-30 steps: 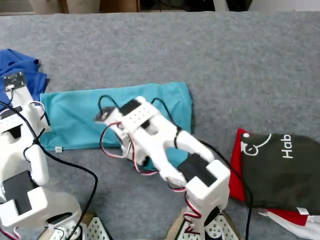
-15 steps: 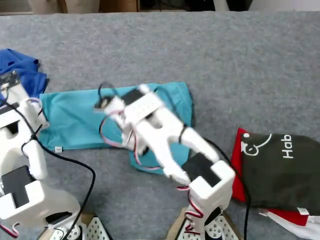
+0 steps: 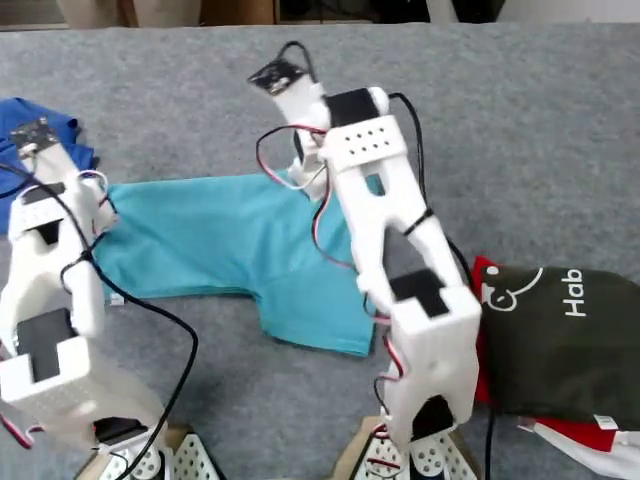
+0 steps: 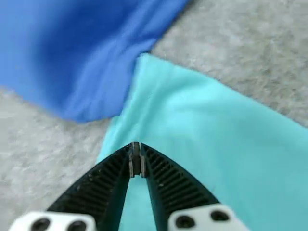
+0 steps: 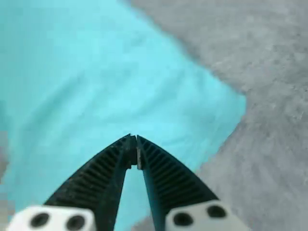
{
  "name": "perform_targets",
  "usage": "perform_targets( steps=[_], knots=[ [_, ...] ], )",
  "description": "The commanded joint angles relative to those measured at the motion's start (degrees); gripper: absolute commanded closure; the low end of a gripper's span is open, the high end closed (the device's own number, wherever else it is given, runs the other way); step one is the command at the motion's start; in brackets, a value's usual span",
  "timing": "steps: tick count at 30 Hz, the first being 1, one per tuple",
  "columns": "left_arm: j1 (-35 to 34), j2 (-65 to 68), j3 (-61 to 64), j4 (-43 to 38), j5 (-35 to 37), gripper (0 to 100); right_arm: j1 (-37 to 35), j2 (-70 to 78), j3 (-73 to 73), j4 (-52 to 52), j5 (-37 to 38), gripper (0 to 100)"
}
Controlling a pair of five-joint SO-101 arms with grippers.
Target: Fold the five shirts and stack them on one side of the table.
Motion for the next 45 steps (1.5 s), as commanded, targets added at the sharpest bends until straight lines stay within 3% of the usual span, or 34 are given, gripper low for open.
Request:
perform_targets(
  steps=[1,8,20,45],
  knots=[
    [0.09,1.63,-3.87,-2.20,0.53,98,4.70,4.79,-2.42,-10.11,-4.66,99.3],
    [-1.41,3.56,-5.19,-2.29,0.44,98,8.92,14.55,-2.95,-17.67,-10.55,99.3],
    [-3.43,3.65,-5.10,-2.37,0.53,98,12.44,19.74,-10.07,-18.37,-10.37,99.3],
    [-3.96,3.65,-4.92,-2.20,0.53,98,13.67,19.65,-10.33,-17.32,-10.29,99.3]
  ],
)
